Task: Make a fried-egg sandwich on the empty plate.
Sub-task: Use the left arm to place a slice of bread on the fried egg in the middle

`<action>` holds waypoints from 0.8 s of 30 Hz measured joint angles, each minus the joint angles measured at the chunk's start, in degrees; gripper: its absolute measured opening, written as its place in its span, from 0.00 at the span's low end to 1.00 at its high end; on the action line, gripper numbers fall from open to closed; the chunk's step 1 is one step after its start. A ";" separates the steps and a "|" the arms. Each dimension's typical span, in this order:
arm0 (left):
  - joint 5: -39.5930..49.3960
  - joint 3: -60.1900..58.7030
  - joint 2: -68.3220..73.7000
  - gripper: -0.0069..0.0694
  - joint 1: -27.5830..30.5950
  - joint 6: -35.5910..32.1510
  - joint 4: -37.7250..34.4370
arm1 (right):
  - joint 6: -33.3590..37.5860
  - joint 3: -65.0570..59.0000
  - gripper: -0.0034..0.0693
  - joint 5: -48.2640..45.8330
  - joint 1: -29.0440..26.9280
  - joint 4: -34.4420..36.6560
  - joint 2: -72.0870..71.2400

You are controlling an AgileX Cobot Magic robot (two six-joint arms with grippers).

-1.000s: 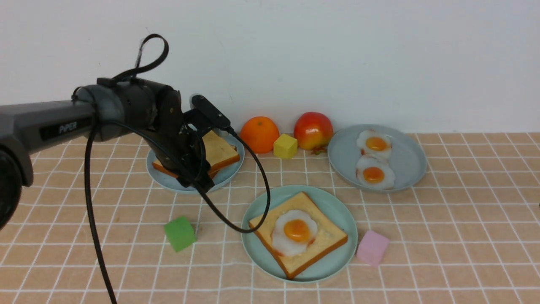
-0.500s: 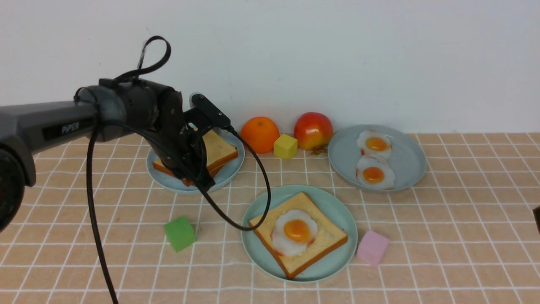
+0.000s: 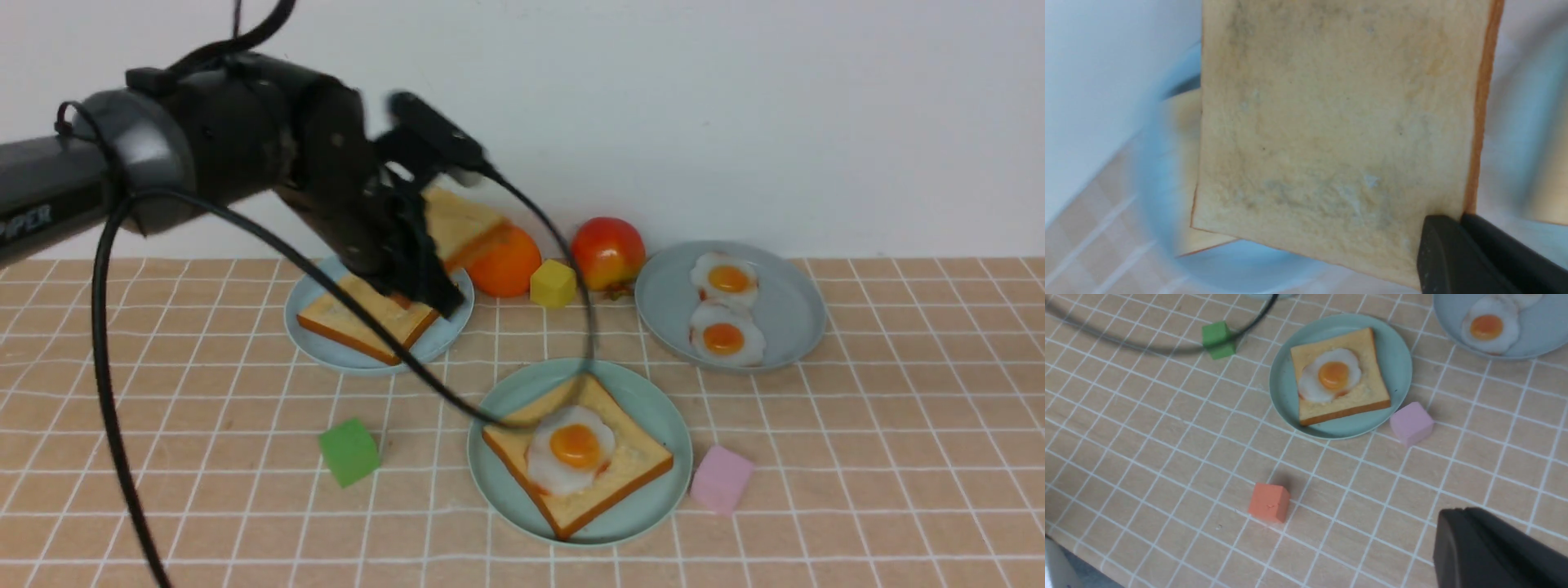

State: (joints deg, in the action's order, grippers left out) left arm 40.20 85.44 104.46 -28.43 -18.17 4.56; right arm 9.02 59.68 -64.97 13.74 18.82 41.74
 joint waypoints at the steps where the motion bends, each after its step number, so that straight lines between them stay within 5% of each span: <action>1: 0.06 -0.33 0.00 0.08 0.00 0.16 0.00 | 0.00 0.00 0.08 -0.16 0.00 -0.06 -0.17; 8: -0.12 -7.41 -0.01 0.08 -15.12 8.34 2.81 | 0.00 0.00 0.08 -2.08 0.00 -0.88 -8.10; 24: 0.10 -7.72 4.13 0.08 -17.79 12.27 3.90 | -1.52 0.00 0.08 -4.30 0.00 -1.70 -12.06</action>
State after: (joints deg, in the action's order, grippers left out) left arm 40.30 77.72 108.58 -46.22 -5.90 8.46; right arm 7.50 59.68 -69.28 13.74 17.12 29.68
